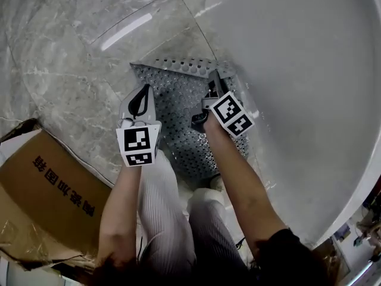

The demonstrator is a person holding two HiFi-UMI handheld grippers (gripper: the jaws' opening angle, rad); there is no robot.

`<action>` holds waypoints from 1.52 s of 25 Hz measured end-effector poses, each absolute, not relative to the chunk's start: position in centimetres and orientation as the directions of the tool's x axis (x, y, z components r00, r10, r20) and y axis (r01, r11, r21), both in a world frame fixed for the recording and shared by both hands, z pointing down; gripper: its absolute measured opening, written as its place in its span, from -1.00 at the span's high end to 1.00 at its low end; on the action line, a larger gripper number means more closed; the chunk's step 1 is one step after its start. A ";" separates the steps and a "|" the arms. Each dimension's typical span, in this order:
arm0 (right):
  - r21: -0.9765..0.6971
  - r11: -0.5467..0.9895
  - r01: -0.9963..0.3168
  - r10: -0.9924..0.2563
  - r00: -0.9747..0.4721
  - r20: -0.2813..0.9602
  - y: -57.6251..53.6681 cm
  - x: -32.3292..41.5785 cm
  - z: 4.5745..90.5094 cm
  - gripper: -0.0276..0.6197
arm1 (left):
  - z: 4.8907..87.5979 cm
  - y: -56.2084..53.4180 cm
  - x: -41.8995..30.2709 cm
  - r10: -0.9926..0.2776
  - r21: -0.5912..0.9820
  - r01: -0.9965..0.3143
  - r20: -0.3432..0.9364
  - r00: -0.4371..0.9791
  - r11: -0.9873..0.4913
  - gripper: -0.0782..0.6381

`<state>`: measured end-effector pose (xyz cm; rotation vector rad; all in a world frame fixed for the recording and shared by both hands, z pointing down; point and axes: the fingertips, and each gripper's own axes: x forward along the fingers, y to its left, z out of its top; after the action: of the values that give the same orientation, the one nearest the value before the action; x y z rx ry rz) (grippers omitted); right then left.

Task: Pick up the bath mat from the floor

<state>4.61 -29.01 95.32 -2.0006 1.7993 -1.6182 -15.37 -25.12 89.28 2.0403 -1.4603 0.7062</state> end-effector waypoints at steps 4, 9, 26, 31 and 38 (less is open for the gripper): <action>-0.568 -0.274 -0.776 -0.721 -0.224 0.655 -26.7 4.0 91.9 0.84 | 86.4 -23.6 -15.3 -0.681 0.120 -0.955 0.678 0.277 -0.270 0.76; -0.568 -0.232 -0.790 -0.710 -0.261 0.654 -23.4 3.2 87.8 0.85 | 82.6 -20.9 -15.2 -0.682 0.119 -0.957 0.679 0.272 -0.263 0.76; -0.551 -0.188 -0.813 -0.633 -0.329 0.701 -15.8 2.3 70.8 0.86 | 66.0 -16.8 -15.8 -0.661 0.077 -0.929 0.681 0.314 -0.361 0.76; -0.558 -0.191 -0.808 -0.605 -0.351 0.715 -13.3 2.6 66.4 0.86 | 61.1 -15.9 -15.5 -0.661 0.081 -0.917 0.669 0.341 -0.391 0.76; -0.571 -0.194 -0.798 -0.574 -0.380 0.725 -11.0 3.2 60.2 0.87 | 55.0 -15.7 -14.4 -0.666 0.096 -0.904 0.645 0.375 -0.417 0.76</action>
<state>3.16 -10.97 60.25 -1.8413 2.1082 -1.8343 -14.36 -15.65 55.01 2.2036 -1.3565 0.7345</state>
